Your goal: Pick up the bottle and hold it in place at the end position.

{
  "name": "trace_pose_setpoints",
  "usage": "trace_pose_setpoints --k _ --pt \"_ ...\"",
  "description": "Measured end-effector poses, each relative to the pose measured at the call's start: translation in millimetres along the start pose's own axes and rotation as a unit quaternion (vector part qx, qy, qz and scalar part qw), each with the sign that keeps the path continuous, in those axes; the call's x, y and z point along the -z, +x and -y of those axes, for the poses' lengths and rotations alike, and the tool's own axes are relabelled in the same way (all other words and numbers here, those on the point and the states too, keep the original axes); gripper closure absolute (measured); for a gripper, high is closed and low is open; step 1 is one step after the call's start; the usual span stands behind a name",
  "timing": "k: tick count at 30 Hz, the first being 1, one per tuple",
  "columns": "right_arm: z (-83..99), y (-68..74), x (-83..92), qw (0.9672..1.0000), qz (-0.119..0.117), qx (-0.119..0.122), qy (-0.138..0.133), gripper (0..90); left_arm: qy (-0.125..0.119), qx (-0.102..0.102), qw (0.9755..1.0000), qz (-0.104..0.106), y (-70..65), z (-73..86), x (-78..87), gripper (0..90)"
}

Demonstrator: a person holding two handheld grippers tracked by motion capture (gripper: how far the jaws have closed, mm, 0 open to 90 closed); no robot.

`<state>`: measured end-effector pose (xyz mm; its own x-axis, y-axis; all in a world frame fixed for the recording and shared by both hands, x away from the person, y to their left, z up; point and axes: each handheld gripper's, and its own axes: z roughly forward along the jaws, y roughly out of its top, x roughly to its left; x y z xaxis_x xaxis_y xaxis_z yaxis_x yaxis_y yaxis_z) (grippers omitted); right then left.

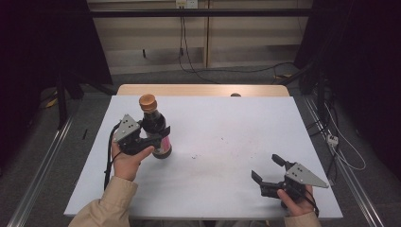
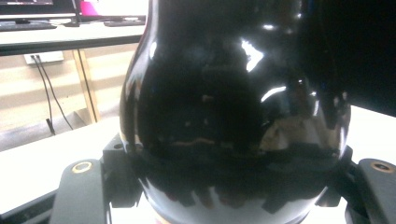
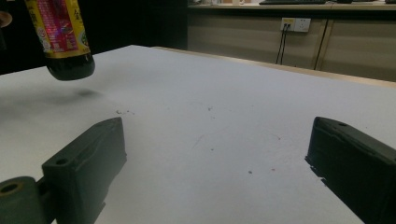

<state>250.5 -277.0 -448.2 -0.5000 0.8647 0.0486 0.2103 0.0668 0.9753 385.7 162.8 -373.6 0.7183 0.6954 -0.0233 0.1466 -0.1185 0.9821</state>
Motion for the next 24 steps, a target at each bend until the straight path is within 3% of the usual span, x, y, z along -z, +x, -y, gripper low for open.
trace_pose_setpoints --k 20,24 --pt "0.1 -0.3 0.1 1.0000 0.000 0.000 0.002 4.1 0.002 -0.003 0.9999 0.013 -11.4 -3.1 -44.8 29.0" --pt "0.1 -0.1 -0.6 1.0000 0.000 0.001 0.002 4.2 0.003 -0.012 0.9998 0.016 -13.7 -3.2 -53.2 28.9"
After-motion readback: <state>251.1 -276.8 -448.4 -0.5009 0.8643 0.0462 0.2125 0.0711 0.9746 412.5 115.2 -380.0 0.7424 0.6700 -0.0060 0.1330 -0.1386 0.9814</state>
